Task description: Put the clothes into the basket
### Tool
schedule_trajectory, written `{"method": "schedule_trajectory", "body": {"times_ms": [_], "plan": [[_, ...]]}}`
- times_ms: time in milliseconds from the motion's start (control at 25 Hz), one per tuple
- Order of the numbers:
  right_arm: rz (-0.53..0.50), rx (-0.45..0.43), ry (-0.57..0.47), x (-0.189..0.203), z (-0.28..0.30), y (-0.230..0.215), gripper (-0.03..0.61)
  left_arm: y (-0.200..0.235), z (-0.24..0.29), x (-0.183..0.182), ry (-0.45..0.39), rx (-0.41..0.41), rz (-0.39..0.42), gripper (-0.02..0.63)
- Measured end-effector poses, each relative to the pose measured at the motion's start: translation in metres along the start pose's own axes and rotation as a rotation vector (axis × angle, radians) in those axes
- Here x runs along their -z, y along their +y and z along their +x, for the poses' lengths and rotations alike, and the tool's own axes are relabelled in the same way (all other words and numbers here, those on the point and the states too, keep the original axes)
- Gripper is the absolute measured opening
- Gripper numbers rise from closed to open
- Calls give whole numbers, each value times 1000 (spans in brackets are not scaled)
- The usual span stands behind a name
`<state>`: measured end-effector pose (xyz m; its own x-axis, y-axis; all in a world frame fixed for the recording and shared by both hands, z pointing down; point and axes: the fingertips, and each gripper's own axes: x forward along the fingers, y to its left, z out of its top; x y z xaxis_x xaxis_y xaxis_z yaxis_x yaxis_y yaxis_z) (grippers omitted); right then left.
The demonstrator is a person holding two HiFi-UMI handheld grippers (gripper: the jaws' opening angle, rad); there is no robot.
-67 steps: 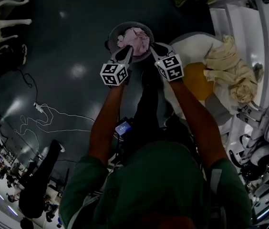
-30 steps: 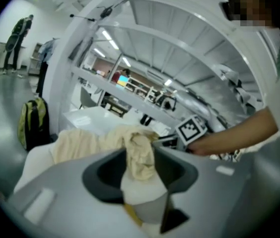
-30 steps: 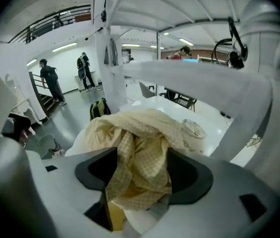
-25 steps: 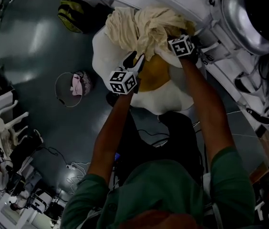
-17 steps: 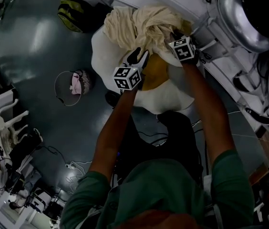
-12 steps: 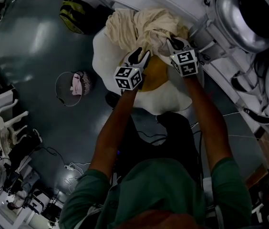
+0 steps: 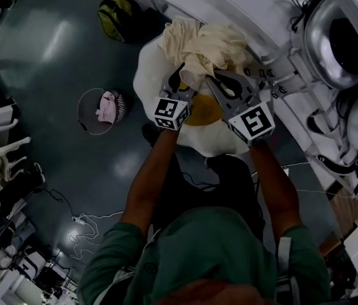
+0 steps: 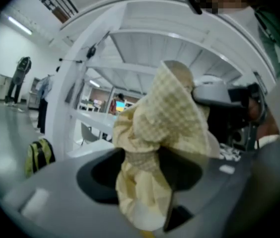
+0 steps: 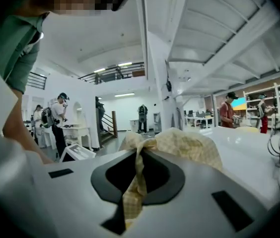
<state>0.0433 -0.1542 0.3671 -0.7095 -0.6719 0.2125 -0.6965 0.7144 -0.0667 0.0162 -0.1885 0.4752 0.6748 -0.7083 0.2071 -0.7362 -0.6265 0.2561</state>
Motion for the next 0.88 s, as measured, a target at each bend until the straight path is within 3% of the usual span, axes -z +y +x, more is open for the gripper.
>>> {"method": "schedule_trajectory", "body": {"times_ms": [200,480,640,880], "plan": [[-116,-175,-123,-93,43,91,22,45,-72,-81,-191,-98,29,225],[-121,-373,-182,-183,117,187,21,126,-191,-172,-378,-198,46,225],[-157,-517,-196,-208,169,255,23,184,-272,-195,-399,-321,85,224],[-156,-667,-183,-213,255,358,22,276,-388,-193,-376,-471,138,224]]}}
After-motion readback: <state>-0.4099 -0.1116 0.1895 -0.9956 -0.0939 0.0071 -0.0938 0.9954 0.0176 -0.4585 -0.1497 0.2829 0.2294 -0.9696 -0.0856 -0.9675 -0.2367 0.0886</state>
